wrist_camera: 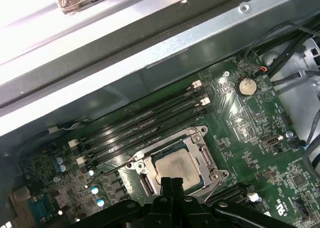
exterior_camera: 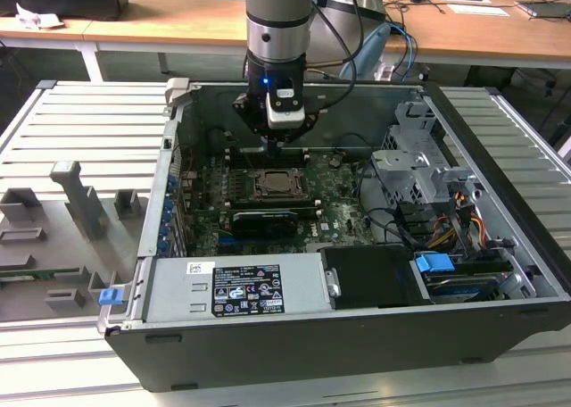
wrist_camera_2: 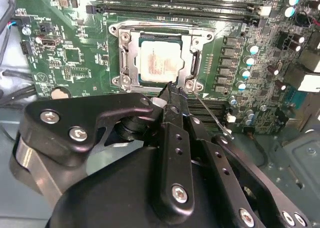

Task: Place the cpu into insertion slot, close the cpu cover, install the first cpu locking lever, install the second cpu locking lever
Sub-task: 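Install the first cpu locking lever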

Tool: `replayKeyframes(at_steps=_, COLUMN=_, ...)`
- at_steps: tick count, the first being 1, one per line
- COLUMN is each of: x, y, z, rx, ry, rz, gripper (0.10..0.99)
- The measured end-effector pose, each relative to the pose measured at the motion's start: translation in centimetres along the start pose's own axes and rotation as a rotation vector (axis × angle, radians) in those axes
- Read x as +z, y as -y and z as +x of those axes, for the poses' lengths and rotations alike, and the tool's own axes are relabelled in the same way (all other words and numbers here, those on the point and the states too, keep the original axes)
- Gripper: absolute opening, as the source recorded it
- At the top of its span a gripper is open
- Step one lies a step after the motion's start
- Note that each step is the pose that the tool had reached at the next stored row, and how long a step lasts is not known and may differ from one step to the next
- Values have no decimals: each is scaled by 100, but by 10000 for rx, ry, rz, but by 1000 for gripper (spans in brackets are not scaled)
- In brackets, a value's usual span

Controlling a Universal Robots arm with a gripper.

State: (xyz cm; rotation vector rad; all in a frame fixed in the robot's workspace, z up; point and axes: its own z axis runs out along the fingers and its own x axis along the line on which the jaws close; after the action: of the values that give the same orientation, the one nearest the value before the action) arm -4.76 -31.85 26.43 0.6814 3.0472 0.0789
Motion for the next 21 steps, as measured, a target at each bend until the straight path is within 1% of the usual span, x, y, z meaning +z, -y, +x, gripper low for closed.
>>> replayKeyframes(at_steps=12, x=0, y=14, z=-6, rx=-516, ry=-28, rz=-4, gripper=106)
replayKeyframes(at_steps=21, x=-1, y=18, z=-8, rx=-1006, ry=-54, rz=-6, gripper=106)
